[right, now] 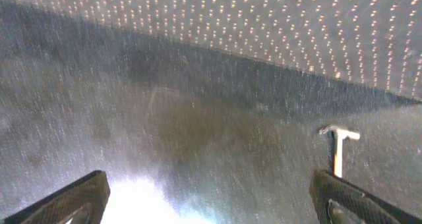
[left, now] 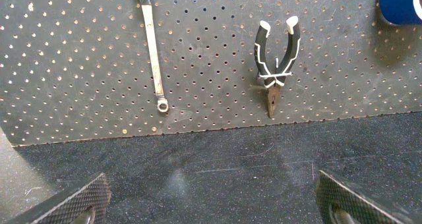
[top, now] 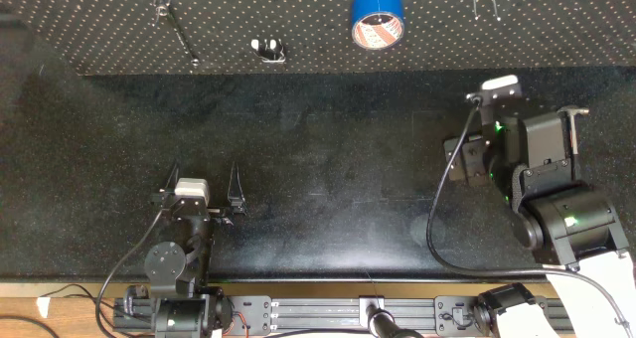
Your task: Place Tools Onto Pegboard
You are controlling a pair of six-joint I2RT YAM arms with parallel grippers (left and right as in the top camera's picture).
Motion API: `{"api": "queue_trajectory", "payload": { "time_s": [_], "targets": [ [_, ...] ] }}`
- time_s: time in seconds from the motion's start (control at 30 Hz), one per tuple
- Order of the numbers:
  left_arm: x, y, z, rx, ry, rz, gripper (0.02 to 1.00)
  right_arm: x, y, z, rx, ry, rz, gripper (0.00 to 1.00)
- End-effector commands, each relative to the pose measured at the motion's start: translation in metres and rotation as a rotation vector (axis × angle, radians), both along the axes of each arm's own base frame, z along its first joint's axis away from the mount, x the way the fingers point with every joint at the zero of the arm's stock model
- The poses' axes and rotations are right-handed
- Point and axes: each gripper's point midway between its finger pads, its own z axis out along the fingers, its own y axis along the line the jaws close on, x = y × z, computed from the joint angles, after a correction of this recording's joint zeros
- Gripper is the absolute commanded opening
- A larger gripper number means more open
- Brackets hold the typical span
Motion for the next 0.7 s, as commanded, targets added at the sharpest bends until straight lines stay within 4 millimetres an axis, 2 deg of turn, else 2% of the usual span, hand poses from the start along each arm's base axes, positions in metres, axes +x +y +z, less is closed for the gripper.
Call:
{"api": "queue_trajectory", "payload": {
  "time_s": [0.03,0.17,0.23,0.27,0.3,0.33,0.5,0.7],
  "targets": [
    [0.0,0.001,-0.001,0.005,0.002,0.005,0.996,-0.008,-0.053,-0.009,-0.16,0.064,-0.063,0.993],
    [0.0,0.001,-0.001,0.005,0.002,0.005,0.996,-0.014,-0.092,-0.032,-0.082,0.184,-0.153,0.991],
    [0.0,0.001,-0.001,0.005,0.002,0.005,0.996,-0.02,-0.114,-0.064,-0.004,0.318,-0.13,0.991],
    [0.0,0.001,-0.001,0.005,0.002,0.005,0.996,-0.031,-0.16,-0.086,0.014,0.373,-0.206,0.991],
    [0.0,0.001,-0.001,0.005,0.002,0.005,0.996,-0.042,-0.197,-0.093,-0.007,0.37,-0.268,0.989],
    [0.0,0.001,-0.001,0.005,0.002,0.005,0.996,-0.046,-0.205,-0.099,-0.02,0.394,-0.247,0.991],
    [0.0,0.001,-0.001,0.005,0.002,0.005,0.996,-0.04,-0.208,-0.131,0.029,0.471,-0.187,0.989],
    [0.0,0.001,-0.001,0.005,0.002,0.005,0.996,-0.03,-0.213,-0.15,0.015,0.495,-0.104,0.989]
  ]
}}
